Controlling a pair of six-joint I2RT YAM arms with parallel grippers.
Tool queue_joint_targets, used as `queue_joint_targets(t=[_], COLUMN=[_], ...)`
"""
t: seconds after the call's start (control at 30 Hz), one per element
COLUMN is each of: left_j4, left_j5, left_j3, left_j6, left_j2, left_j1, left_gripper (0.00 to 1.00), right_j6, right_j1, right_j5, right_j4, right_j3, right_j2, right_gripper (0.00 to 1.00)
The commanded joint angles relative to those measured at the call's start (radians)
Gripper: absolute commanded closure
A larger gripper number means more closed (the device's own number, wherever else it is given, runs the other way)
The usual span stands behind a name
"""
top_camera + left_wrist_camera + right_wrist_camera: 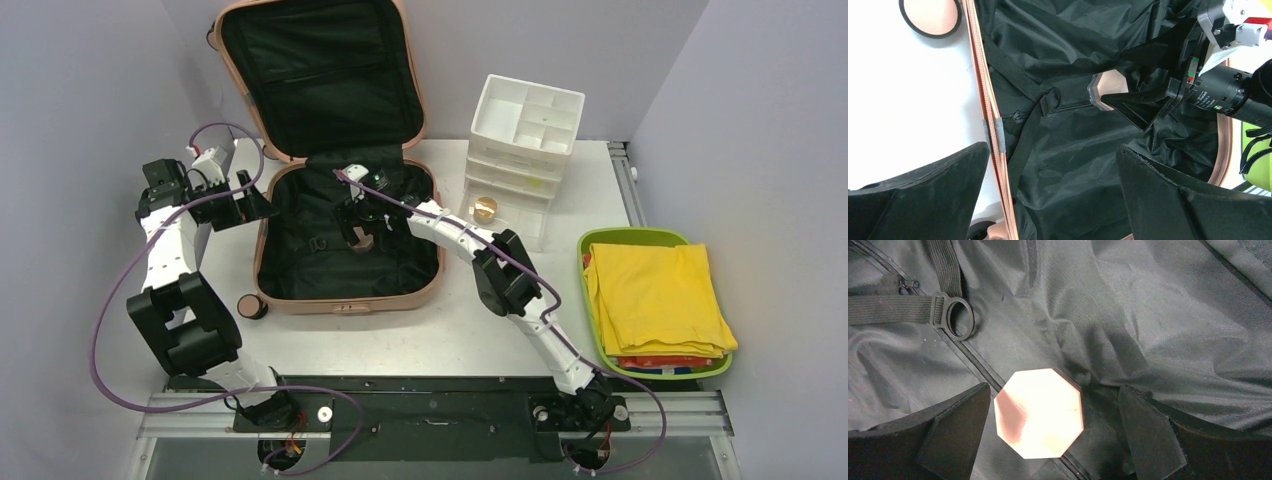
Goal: Open, take out, and arrange the luggage
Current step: Pick up the personal item from the luggage.
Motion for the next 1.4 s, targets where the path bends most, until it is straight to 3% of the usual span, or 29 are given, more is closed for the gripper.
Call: queue_joint_targets(t=[0.0, 0.6, 0.73, 0.83, 0.93, 1.0, 1.37], left_j4=[0.051, 0.070, 0.082, 0.092, 0.093, 0.095, 0.044], left_j5=[0.048, 0.081, 0.089, 0.093, 0.095, 0.096, 0.104], left_j3=[-0.002, -0.027, -0.035, -0.042, -0.044, -0.046, -0.060], left_j6=[-0.008, -0.008, -0.020, -0.024, -0.026, -0.026, 0.050], left_j2=[-0.045, -0.034, -0.033, -0.032, -0.032, -0.035, -0.058], left_j1=[0.008, 0.021, 0.021, 0.021, 0.021, 0.021, 0.019], left_gripper=[0.04, 0.04, 0.04, 0.04, 0.04, 0.04, 0.04], right_j6=[0.063, 0.013, 0.000, -0.026, -0.052, -0.073, -0.265], right_j1=[0.012, 0.044, 0.038, 0.036, 0.036, 0.036, -0.001], right_j5=[-0.014, 0.046, 0.071, 0.088, 0.094, 0.096, 0.076], right_j4=[0.005, -0.036, -0.022, -0.015, -0.017, -0.015, -0.122], right_j3=[-0.013, -0.106, -0.111, -0.100, -0.082, -0.080, -0.087], right_j2=[0.004, -0.039, -0.056, -0.054, -0.054, -0.065, -0.313], right_gripper=[0.06, 0.06, 0.10, 0.21, 0.44, 0.52, 0.61])
